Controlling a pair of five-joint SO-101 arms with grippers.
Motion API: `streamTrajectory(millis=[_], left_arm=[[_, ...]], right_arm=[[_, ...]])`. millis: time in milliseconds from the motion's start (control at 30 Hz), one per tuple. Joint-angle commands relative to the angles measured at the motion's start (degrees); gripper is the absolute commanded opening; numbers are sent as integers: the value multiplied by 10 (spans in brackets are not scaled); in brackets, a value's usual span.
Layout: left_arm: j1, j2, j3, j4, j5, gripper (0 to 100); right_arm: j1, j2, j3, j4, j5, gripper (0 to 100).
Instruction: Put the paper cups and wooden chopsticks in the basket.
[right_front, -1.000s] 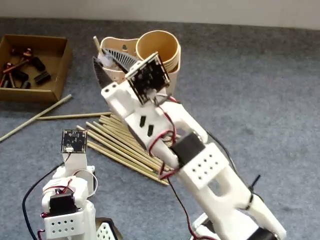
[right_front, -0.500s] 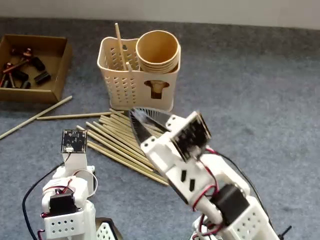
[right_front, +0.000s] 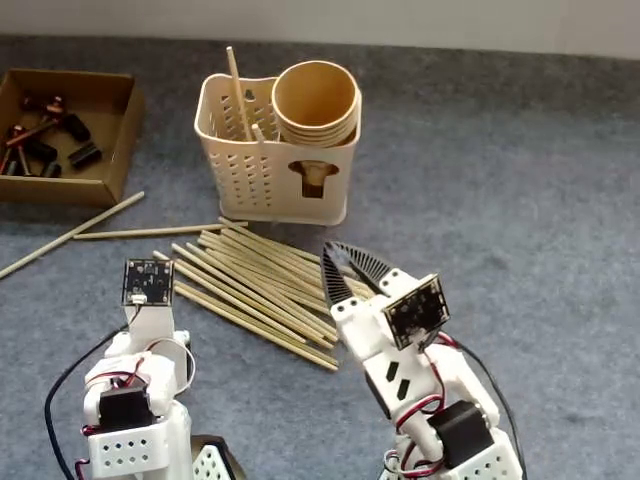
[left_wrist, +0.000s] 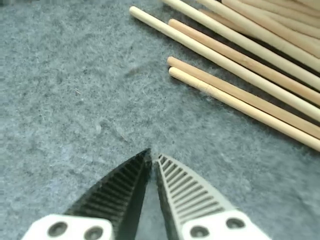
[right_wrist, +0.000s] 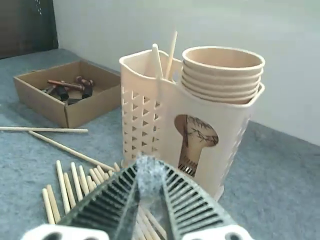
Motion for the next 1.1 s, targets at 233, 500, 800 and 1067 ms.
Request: streamTrajectory(millis=[233, 500, 800, 1067], left_arm=[[-51, -2, -64, -3, -6, 5], [-131, 2, -147, -26, -159, 5], [-137, 32, -271, -22, -257, 47], [-135, 327, -438, -22, -362, 56]], right_arm=[[54, -11, 113, -26, -4, 5], [74, -4, 193, -104, -4, 5], [74, -3, 193, -103, -4, 5], [74, -3, 193, -103, -2, 5]])
